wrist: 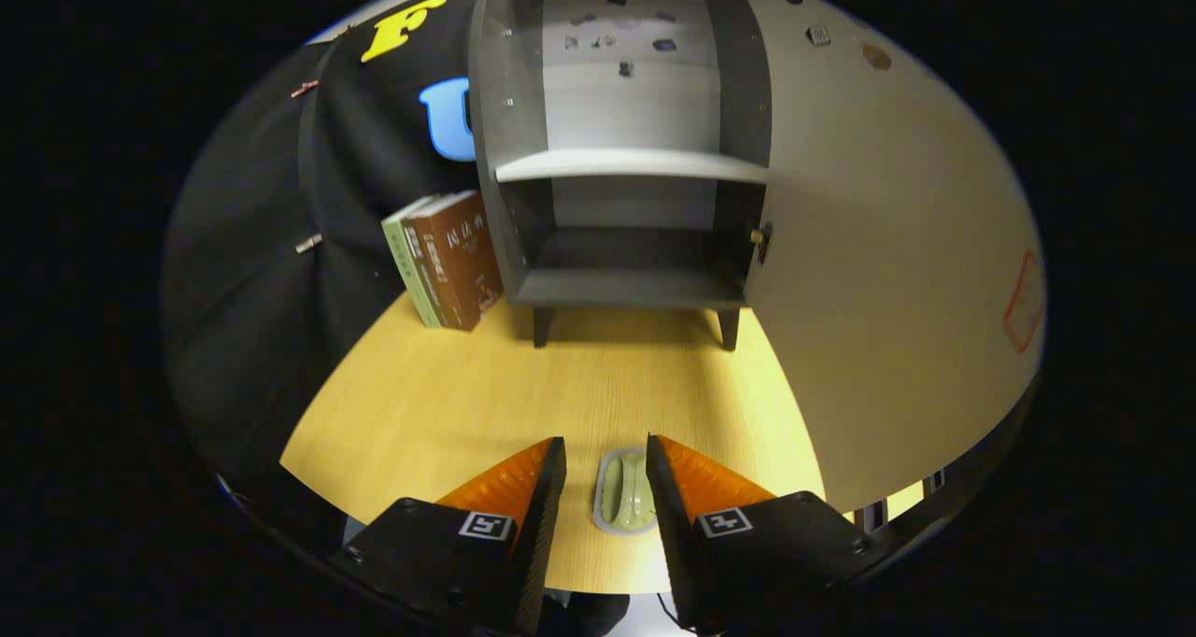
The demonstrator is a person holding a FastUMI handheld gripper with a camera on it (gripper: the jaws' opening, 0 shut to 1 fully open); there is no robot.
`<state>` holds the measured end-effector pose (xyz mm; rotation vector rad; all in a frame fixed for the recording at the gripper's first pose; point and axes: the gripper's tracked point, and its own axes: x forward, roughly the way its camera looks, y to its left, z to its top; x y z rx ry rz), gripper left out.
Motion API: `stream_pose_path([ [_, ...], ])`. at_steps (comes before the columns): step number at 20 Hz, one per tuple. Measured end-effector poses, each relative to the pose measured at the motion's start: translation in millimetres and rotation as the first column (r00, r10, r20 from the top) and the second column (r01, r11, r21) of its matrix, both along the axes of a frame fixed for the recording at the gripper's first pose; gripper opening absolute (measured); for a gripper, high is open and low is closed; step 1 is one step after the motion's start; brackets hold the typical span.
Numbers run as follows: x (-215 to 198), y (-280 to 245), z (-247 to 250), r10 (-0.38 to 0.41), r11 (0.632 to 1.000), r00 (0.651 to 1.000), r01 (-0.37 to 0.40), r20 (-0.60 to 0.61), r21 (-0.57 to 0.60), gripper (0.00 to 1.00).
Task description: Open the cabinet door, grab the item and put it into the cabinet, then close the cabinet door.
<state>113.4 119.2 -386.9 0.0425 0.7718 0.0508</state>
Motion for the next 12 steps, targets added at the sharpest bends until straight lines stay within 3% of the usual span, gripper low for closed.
stream_pose_path([
  [5, 0, -14, -79, -0.017, 1.000, 0.991, 0.015, -0.136, -0.016, 0.57],
  [12, 10, -17, -122, -0.022, 1.000, 0.976, 0.023, -0.215, -0.001, 0.57],
])
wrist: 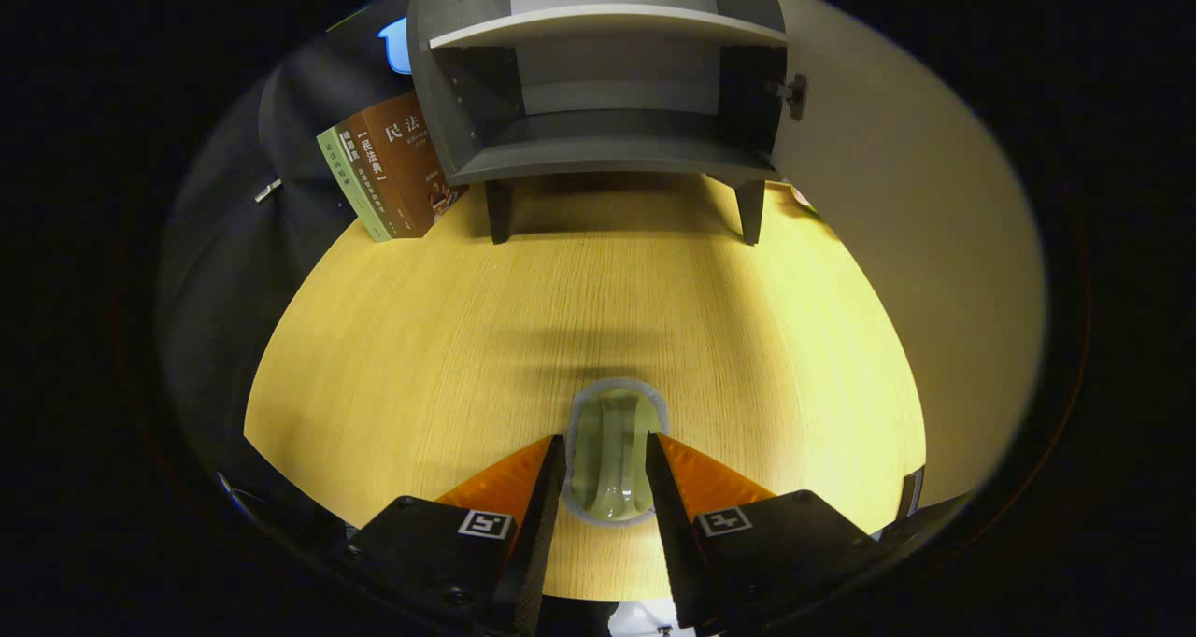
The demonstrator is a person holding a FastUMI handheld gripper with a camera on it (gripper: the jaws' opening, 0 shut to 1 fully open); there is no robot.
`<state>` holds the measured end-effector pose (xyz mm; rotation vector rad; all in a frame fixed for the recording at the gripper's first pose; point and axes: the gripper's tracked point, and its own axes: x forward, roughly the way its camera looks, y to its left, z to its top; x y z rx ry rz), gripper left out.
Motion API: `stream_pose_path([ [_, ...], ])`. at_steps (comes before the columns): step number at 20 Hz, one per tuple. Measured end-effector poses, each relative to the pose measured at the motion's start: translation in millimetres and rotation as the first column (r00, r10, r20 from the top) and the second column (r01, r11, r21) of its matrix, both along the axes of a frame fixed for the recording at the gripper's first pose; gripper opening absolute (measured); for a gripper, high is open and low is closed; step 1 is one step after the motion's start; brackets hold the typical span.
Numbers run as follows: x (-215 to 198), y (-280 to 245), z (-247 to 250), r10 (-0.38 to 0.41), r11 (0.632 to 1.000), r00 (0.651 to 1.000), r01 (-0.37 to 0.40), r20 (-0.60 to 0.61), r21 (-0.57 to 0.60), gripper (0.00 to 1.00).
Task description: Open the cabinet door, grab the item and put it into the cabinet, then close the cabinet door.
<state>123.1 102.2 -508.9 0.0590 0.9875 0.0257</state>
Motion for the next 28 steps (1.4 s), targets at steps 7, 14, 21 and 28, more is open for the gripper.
stream_pose_path([
  [7, 0, 0, -31, 0.001, 1.000, 0.998, -0.003, -0.061, -0.022, 0.57],
  [14, 0, -5, -42, -0.013, 0.998, 0.998, 0.010, -0.060, -0.056, 0.50],
  [21, 4, -7, -38, -0.027, 0.999, 0.997, 0.024, -0.066, -0.046, 0.16],
  [28, 15, -15, -1, -0.061, 0.998, 0.998, 0.061, -0.022, -0.017, 0.16],
])
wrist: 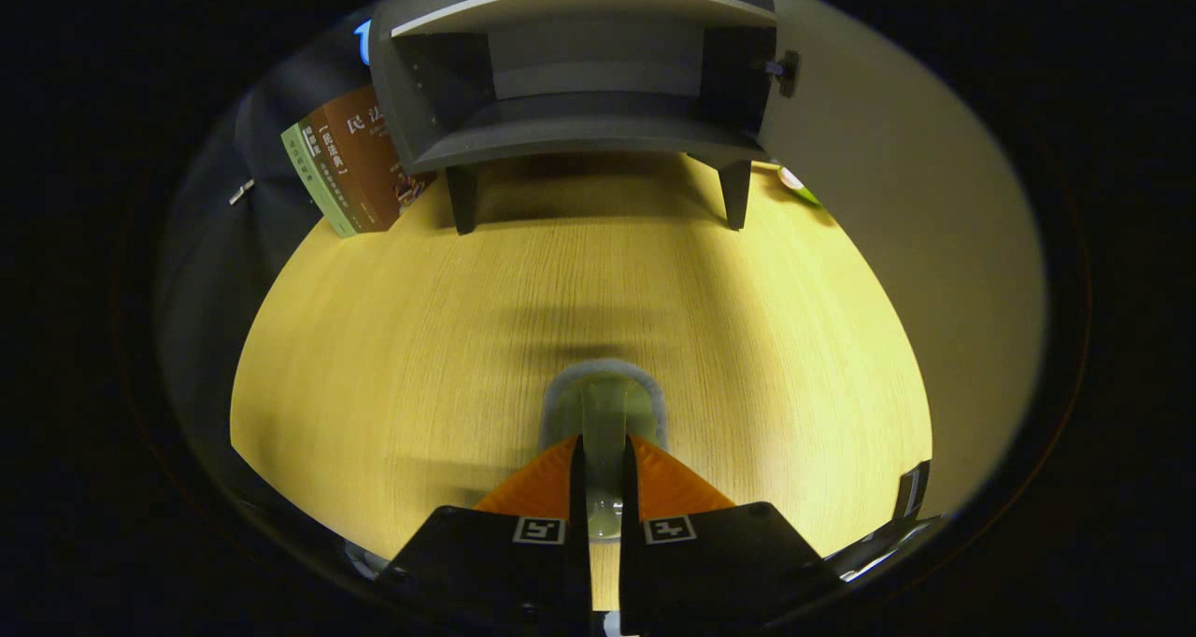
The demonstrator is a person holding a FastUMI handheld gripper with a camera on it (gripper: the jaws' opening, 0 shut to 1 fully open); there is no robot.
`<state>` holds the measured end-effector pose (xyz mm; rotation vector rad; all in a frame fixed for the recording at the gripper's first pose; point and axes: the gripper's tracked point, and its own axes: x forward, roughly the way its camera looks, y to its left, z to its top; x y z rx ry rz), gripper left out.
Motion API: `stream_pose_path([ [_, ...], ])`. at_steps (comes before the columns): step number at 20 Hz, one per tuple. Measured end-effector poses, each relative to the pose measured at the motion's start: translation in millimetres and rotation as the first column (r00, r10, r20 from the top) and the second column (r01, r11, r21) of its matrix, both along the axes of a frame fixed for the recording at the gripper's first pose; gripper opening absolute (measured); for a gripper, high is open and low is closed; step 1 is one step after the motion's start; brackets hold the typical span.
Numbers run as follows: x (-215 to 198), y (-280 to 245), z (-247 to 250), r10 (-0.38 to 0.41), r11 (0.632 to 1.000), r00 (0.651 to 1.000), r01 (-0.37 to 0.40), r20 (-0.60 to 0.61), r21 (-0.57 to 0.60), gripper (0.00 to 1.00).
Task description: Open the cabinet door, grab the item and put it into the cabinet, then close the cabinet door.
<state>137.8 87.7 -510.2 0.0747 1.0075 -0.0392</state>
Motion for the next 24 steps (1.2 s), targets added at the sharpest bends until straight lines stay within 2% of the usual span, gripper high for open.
stream_pose_path([
  [3, 14, -2, 38, -0.008, 1.000, 0.998, 0.008, 0.056, 0.015, 0.16],
  [7, 48, -10, 115, -0.005, 1.000, 0.979, 0.006, 0.203, -0.005, 0.16],
  [14, 105, -8, 230, 0.036, 0.999, 0.912, -0.032, 0.409, -0.017, 0.16],
  [24, 216, -13, 344, 0.081, 0.997, 0.792, -0.054, 0.605, -0.064, 0.15],
])
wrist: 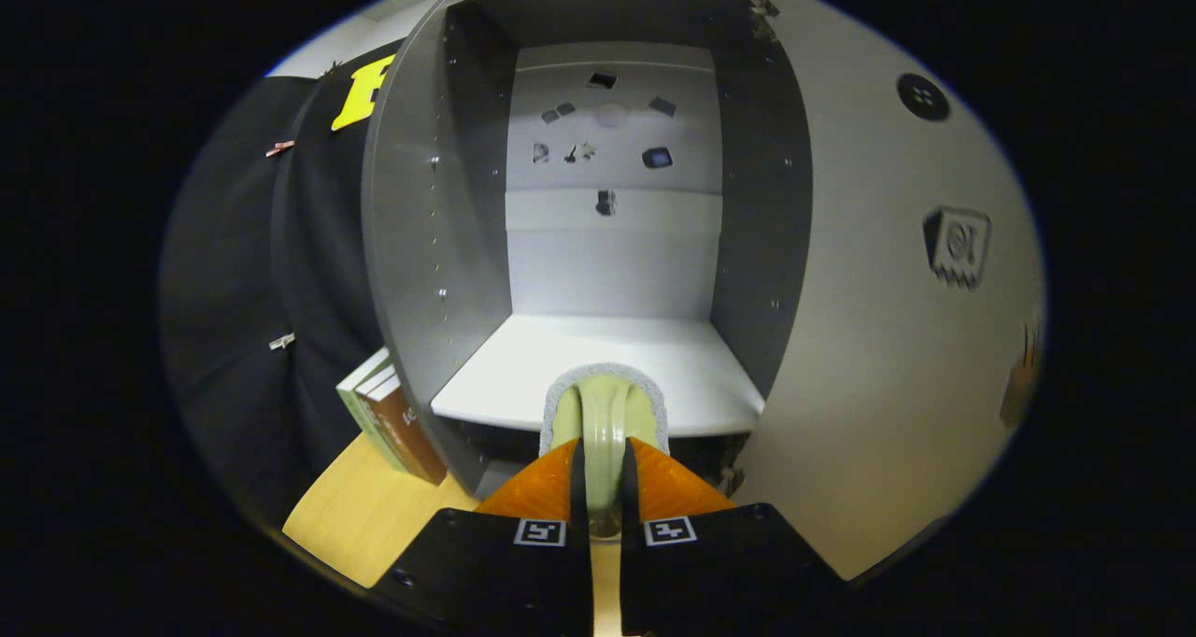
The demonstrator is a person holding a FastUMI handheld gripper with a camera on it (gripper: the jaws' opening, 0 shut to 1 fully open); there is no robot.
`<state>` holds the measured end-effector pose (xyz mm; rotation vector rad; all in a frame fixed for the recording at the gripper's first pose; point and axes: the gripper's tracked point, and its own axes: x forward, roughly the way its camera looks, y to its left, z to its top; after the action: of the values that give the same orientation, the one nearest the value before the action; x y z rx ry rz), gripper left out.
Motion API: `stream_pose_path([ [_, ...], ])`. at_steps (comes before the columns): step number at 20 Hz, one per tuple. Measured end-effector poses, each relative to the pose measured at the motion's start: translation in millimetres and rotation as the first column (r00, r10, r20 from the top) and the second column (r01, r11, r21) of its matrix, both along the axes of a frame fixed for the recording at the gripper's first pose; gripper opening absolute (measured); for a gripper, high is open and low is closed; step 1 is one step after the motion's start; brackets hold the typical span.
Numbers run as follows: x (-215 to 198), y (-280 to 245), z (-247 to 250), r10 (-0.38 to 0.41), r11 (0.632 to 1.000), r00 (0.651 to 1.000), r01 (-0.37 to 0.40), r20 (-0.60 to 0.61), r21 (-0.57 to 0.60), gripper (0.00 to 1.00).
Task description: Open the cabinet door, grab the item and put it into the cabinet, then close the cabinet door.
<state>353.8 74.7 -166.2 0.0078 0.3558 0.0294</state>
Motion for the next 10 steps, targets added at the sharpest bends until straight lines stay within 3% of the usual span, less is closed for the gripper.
stream_pose_path([
  [10, 115, 21, 14, 0.025, 1.000, 0.999, -0.025, 0.040, 0.007, 0.15],
])
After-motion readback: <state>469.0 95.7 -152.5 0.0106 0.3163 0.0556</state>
